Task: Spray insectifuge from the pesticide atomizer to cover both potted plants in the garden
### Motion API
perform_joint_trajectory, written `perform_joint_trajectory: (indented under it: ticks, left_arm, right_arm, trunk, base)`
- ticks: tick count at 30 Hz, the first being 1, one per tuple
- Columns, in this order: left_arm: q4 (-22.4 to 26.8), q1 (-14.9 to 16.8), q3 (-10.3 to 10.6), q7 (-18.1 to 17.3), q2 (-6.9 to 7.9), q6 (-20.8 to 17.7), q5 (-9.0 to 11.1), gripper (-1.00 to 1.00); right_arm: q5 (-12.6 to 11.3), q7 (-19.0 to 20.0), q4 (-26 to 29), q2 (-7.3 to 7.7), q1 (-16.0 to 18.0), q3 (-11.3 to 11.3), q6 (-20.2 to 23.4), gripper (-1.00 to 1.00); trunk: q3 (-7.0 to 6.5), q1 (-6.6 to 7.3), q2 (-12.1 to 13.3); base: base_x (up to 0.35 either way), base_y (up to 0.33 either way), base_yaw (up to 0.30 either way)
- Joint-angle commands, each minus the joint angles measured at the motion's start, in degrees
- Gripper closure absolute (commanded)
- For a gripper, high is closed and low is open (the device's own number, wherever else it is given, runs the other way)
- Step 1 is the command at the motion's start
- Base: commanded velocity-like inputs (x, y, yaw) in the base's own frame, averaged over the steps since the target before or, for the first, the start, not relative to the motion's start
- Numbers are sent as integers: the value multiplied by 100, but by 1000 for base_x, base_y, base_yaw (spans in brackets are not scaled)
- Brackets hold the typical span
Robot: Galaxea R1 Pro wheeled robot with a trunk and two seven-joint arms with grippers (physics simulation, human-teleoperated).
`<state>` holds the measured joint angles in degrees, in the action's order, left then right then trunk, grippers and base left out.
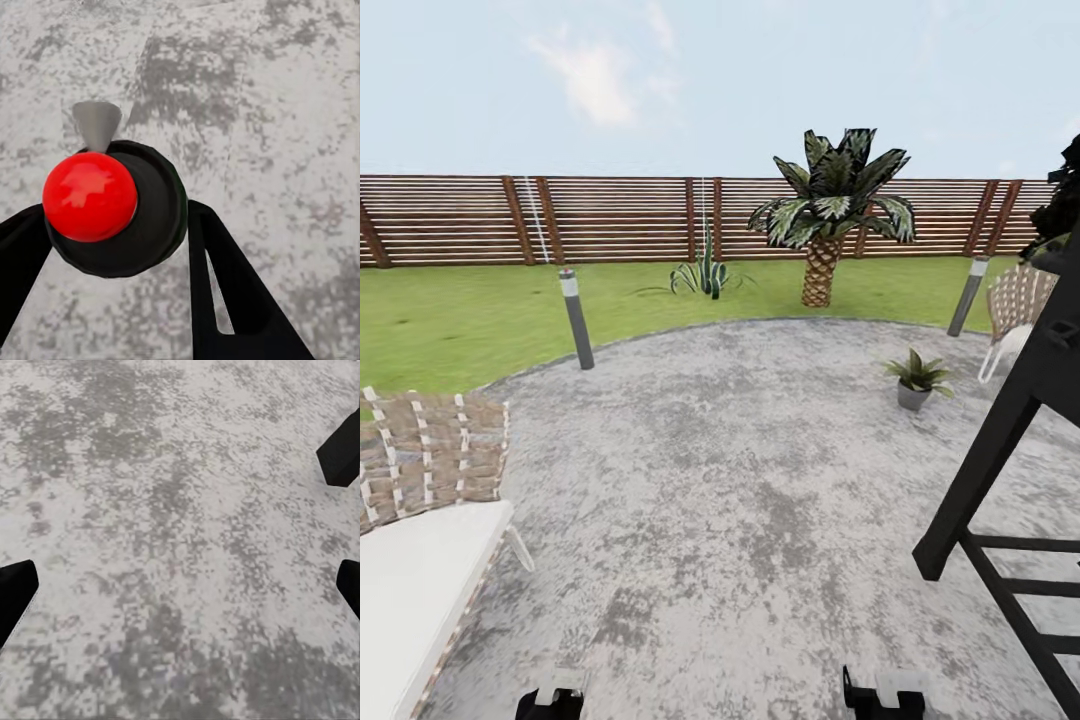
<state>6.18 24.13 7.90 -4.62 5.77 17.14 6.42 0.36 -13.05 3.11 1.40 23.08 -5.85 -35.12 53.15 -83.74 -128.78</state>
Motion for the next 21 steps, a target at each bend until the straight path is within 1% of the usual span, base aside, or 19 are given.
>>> perform_joint_trajectory:
  ticks: [1, 21]
  left_arm:
    - [-4, 4, 43, -22, 3, 18, 61, 100]
    - [-11, 4, 45, -22, 3, 18, 61, 100]
  right_arm:
    - [6, -50, -4, 0, 3, -48, -4, -100]
    - [8, -40, -4, 0, 3, -48, -4, -100]
  trunk:
    - [5, -2, -2]
    - [5, -2, -2]
  base:
    - [337, 0, 0]
    - [338, 0, 0]
